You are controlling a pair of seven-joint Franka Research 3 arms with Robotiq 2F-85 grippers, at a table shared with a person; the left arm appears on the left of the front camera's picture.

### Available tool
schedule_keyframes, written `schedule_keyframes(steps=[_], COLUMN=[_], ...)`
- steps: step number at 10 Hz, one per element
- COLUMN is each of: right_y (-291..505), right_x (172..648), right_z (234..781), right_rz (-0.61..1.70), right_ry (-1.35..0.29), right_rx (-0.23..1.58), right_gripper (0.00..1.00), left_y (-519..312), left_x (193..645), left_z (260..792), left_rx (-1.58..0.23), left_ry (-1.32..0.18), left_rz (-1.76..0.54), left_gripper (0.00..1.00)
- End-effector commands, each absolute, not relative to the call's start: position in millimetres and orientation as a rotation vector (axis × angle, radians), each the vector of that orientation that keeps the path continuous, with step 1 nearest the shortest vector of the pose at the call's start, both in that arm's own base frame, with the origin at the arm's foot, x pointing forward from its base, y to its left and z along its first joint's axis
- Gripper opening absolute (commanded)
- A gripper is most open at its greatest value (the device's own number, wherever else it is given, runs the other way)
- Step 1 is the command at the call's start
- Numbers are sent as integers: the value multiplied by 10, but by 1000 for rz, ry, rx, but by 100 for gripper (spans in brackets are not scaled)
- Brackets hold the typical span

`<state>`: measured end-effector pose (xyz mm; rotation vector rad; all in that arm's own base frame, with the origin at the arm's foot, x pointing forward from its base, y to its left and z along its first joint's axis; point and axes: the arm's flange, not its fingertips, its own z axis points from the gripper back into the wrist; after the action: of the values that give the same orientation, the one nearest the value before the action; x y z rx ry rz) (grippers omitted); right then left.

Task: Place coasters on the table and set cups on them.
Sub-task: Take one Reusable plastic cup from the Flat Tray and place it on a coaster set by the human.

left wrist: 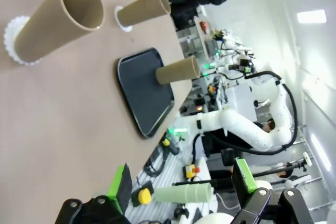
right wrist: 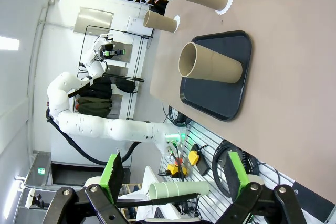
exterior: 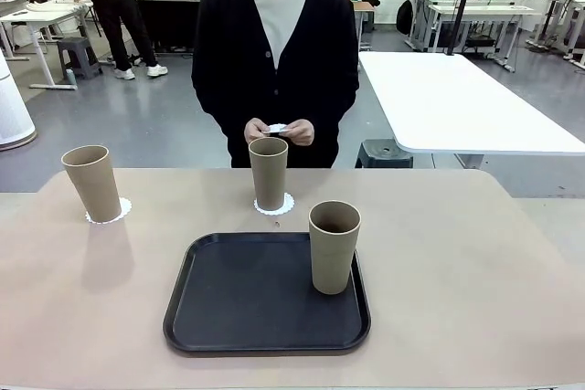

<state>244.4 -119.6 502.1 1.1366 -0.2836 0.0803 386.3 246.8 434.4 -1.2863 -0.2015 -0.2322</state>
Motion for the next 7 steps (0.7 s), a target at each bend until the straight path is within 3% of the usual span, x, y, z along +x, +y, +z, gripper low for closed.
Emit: schedule_keyframes(steps=[1,7], right_y=[-1191,-1191], right_x=[2453,2453], right_z=[5019,5019], right_rz=[87,87], right_ry=[-288,-288], right_rx=[1151,1151], right_gripper=[100,100], left_y=[2461,2461], left_x=[3840,3840], left_z=[4356,4356], left_rx=[-1290,-1290], left_ry=[-209,-209], left_rz=[-230,-230], left_gripper=[100,100])
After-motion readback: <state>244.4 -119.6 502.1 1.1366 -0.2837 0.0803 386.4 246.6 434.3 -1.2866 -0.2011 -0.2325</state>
